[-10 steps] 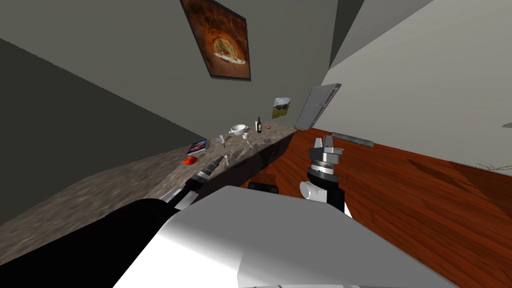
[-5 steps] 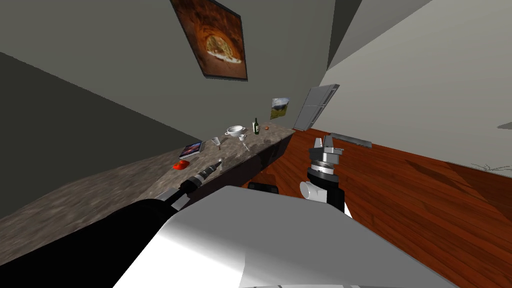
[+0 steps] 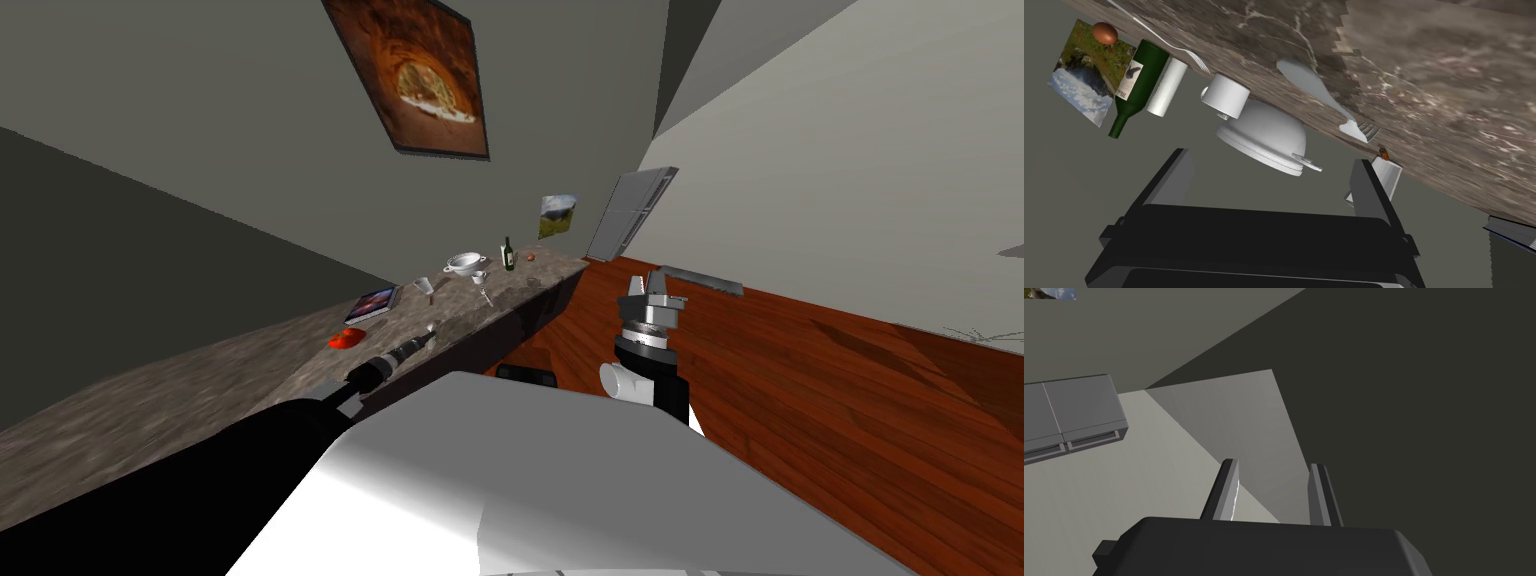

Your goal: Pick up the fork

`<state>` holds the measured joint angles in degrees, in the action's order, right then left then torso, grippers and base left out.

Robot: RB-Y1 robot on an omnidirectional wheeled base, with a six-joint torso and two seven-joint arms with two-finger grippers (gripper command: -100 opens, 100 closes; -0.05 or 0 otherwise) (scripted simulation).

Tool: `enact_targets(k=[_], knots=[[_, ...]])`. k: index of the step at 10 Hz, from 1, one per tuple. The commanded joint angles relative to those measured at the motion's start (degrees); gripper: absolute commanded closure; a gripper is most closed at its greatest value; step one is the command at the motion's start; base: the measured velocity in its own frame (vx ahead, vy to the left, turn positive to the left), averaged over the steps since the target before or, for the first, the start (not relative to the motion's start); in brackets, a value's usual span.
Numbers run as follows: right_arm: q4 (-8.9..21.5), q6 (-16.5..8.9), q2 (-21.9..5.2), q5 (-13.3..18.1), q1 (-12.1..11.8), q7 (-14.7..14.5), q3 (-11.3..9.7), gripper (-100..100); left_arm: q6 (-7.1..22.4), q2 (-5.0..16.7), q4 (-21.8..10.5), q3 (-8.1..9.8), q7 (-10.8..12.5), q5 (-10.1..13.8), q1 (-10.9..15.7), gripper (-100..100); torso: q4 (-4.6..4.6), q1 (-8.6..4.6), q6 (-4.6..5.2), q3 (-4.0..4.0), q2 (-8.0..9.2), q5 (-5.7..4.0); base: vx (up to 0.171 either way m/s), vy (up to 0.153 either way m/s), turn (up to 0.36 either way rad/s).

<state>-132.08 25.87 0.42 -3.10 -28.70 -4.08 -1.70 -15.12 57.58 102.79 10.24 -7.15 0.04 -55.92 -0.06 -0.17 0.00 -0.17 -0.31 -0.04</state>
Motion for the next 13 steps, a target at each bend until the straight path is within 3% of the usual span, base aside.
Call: enact_targets(k=[1,7,9,10,11,12,13], knots=[[0.0,0.0,0.0,0.0,0.0,0.0,0.0,0,2.8,2.54,-2.42,-0.67,1.38,-0.9,-0.43,-100,0.0,0.0,0.0,0.0,0.0,0.0,0.101,-0.074,-0.019],[0.0,0.0,0.0,0.0,0.0,0.0,0.0,0,10.67,11.03,-8.9,-1.75,5.73,-3.29,-3.45,-100,-0.04,-0.07,0.01,-0.11,-0.17,-0.02,0.133,-0.08,-0.016],[0.0,0.0,0.0,0.0,0.0,0.0,0.0,0,12.05,12.61,-10.05,-1.93,6.52,-3.67,-4.05,-100,0.0,-0.01,0.0,0.0,0.01,0.0,0.06,-0.047,-0.009],[0.0,0.0,0.0,0.0,0.0,0.0,0.0,0,11.55,11.92,-9.46,-1.57,6.15,-3.61,-4.26,-100,0.01,0.01,-0.01,0.03,0.07,0.0,0.023,-0.02,0.001],[0.0,0.0,0.0,0.0,0.01,0.0,0.0,0,11.6,11.98,-9.61,-1.6,6.23,-3.64,-4.26,0,0.04,0.09,-0.01,0.1,0.18,0.02,0.005,-0.004,0.0],[0.0,0.0,0.0,0.0,0.01,0.0,0.0,0,11.85,11.61,-11.63,-2.27,6.85,-3.07,-3.13,-100,0.06,0.15,-0.01,0.15,0.27,0.04,-0.053,-0.014,-0.313],[0.0,0.0,0.0,0.0,0.03,0.0,-0.01,0,11.97,11.42,-12.65,-2.61,7.16,-2.79,-2.57,-100,0.09,0.15,0.07,0.23,0.43,0.04,-0.106,-0.014,-0.292]])
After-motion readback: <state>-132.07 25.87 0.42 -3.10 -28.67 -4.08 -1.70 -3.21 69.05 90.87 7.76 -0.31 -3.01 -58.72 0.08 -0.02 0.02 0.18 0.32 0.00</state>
